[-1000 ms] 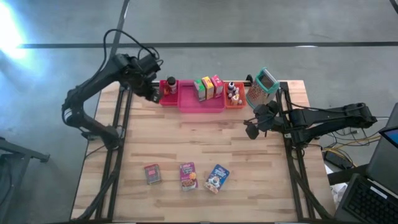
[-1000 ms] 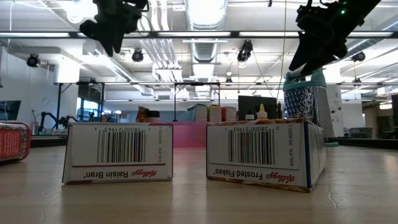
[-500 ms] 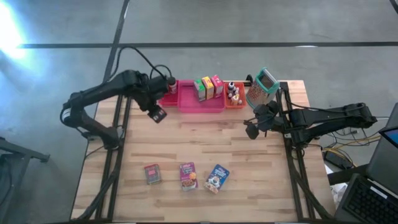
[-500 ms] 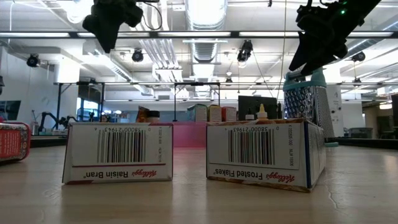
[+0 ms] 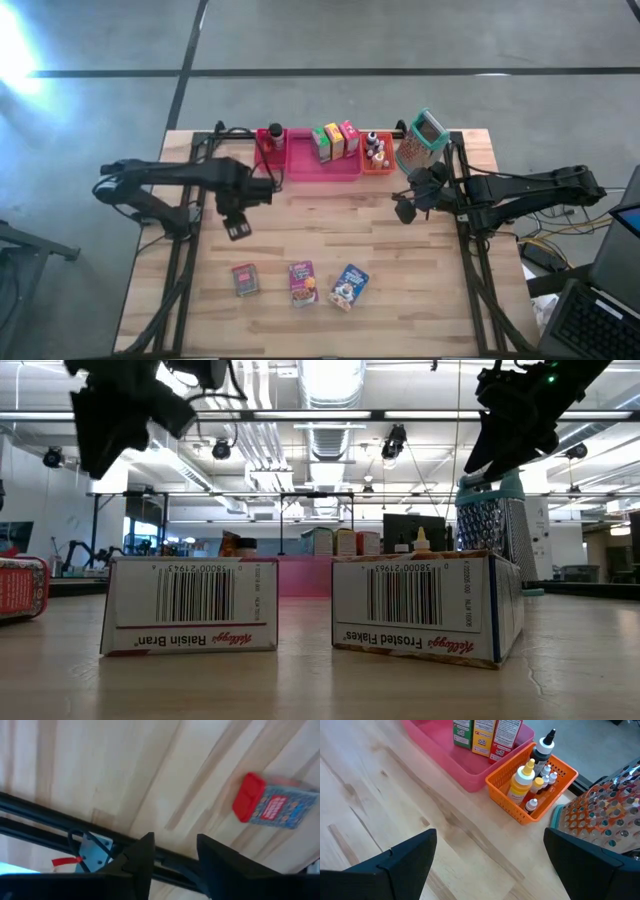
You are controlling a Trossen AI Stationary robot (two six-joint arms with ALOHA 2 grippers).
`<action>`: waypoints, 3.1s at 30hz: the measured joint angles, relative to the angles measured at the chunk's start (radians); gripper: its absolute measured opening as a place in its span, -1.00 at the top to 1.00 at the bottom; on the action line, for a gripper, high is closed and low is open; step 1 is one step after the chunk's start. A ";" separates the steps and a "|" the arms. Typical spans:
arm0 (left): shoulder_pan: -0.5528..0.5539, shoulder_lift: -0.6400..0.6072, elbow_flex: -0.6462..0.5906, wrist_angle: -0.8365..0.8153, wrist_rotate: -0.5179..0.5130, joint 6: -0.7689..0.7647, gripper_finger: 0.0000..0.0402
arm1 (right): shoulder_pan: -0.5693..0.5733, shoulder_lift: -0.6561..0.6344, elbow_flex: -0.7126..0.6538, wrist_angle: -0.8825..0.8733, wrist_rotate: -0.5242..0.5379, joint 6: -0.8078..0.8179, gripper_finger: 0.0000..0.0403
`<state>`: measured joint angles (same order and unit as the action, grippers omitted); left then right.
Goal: Pick & Place Kitchen Items
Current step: Put the red seasoning can into the red bin
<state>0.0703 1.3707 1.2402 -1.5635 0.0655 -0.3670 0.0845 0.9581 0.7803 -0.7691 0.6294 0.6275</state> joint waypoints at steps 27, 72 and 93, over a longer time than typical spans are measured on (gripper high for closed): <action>-0.284 -0.103 -0.140 0.055 0.043 -0.563 -0.42 | 0.000 0.000 0.000 0.028 0.000 0.000 -0.81; -0.486 0.049 -0.205 0.517 -0.041 -1.430 -0.58 | 0.000 0.000 0.000 0.207 0.001 -0.080 -0.81; -0.713 0.048 -0.213 0.418 -0.290 -1.940 -0.95 | 0.000 0.000 0.000 0.205 0.001 -0.078 -0.81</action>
<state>-0.6427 1.4191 1.0267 -1.1458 -0.2250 -2.3067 0.0845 0.9581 0.7807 -0.5636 0.6300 0.5491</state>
